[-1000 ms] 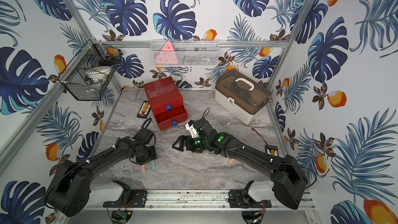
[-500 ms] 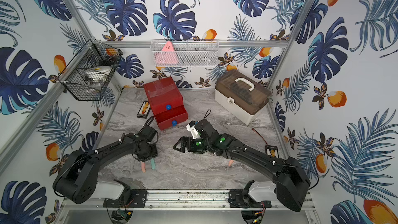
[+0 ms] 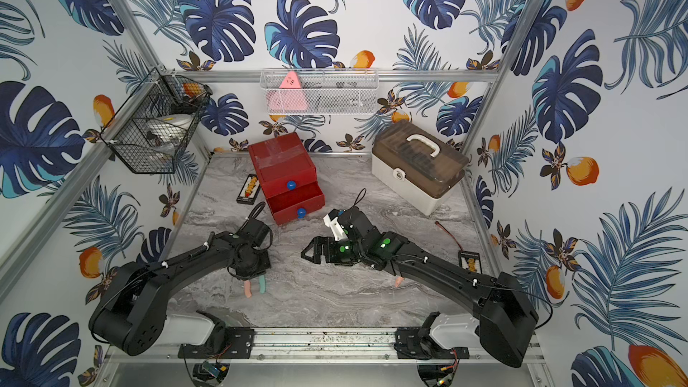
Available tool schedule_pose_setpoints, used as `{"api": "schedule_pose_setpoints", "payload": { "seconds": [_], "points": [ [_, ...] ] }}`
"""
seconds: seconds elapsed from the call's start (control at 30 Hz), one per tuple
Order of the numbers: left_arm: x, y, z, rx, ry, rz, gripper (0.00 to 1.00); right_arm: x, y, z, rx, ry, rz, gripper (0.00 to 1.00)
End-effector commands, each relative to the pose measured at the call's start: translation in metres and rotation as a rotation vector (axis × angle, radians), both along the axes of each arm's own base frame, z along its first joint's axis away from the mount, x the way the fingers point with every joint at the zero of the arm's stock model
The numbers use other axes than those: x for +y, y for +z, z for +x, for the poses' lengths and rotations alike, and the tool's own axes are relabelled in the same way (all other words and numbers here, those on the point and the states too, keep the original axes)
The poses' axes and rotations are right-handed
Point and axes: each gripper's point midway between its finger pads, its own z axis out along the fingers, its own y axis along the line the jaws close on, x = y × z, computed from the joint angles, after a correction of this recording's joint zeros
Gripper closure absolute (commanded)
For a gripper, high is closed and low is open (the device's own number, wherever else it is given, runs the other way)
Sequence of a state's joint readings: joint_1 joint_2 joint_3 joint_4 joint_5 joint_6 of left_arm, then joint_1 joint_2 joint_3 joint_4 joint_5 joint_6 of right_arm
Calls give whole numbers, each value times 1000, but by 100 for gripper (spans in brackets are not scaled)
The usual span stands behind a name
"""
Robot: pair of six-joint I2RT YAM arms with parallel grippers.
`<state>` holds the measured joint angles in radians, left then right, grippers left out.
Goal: Place the fruit knives into the drawer by color
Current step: Pick up the fruit knife from the center of the board.
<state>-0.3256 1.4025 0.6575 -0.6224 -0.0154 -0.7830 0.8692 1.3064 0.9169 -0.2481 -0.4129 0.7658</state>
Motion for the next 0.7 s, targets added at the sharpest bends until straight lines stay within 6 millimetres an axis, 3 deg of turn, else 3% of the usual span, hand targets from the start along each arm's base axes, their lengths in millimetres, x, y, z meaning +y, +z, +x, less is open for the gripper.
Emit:
{"api": "schedule_pose_setpoints", "payload": {
  "seconds": [0.0,0.43,0.67],
  "points": [
    [-4,-9,-3,12,-10,-29,93,3,0,2,-18,6,11,0],
    [-12,16,-3,-33,-109,-68,93,11,-19,6,24,-1,9,0],
    [-31,28,-8,-49,-150,-129,92,19,-25,19,64,-41,38,0]
  ]
}}
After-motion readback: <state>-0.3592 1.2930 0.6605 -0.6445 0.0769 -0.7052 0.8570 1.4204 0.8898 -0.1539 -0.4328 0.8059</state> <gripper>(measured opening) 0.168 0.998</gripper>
